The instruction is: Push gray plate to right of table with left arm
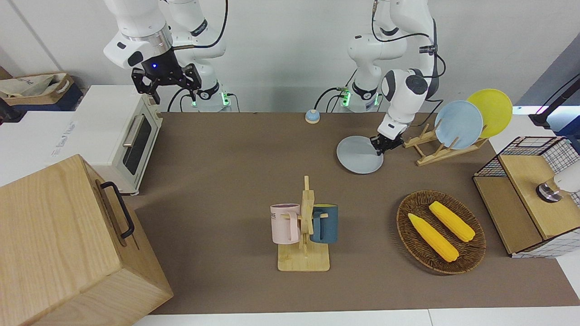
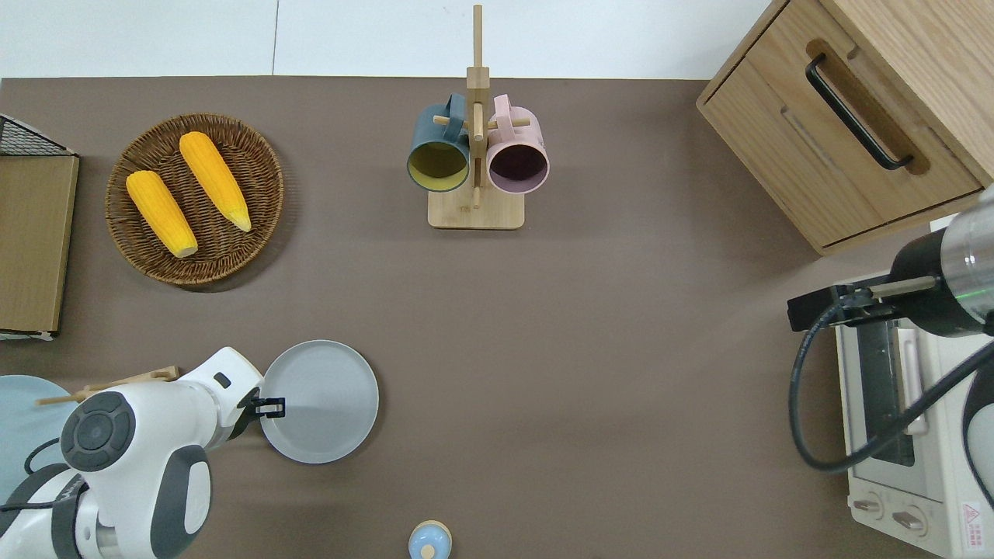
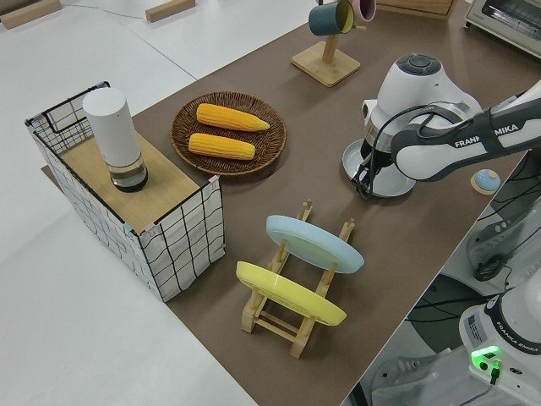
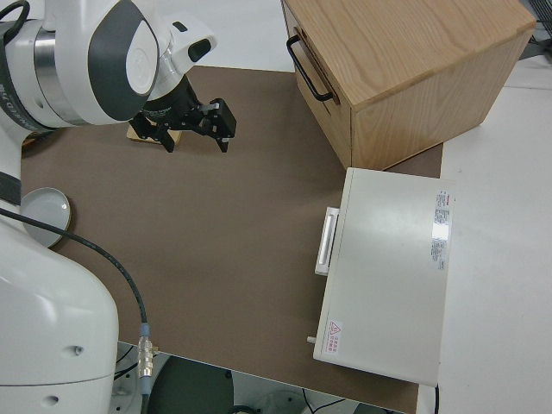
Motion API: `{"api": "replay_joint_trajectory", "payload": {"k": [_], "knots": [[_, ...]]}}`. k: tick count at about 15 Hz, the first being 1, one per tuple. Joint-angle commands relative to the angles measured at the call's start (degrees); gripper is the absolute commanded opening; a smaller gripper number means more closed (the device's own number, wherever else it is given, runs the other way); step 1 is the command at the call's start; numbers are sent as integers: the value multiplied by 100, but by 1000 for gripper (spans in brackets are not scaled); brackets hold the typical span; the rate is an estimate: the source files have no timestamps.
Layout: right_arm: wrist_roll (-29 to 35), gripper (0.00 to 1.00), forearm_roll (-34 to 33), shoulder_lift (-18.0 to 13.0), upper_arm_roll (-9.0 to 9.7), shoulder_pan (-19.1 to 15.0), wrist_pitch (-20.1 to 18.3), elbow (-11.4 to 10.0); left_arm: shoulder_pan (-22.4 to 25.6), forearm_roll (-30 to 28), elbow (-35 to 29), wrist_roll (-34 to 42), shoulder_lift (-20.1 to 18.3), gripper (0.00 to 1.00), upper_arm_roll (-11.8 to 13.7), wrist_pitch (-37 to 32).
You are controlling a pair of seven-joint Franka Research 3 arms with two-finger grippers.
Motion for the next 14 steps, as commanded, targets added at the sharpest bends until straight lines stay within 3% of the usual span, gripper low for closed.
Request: {"api": "replay_joint_trajectory", "payload": {"k": [1, 8, 14], "knots": [[-6, 983, 46, -43, 32, -62, -69, 5, -86, -155, -47, -21, 106, 0, 25, 136], [-15, 983, 46, -43, 32, -62, -69, -3, -744, -849, 208, -134, 387, 0, 7, 144], [-6, 983, 46, -43, 32, -62, -69, 5, -1579, -912, 384, -1126, 598, 0, 7, 425]]}}
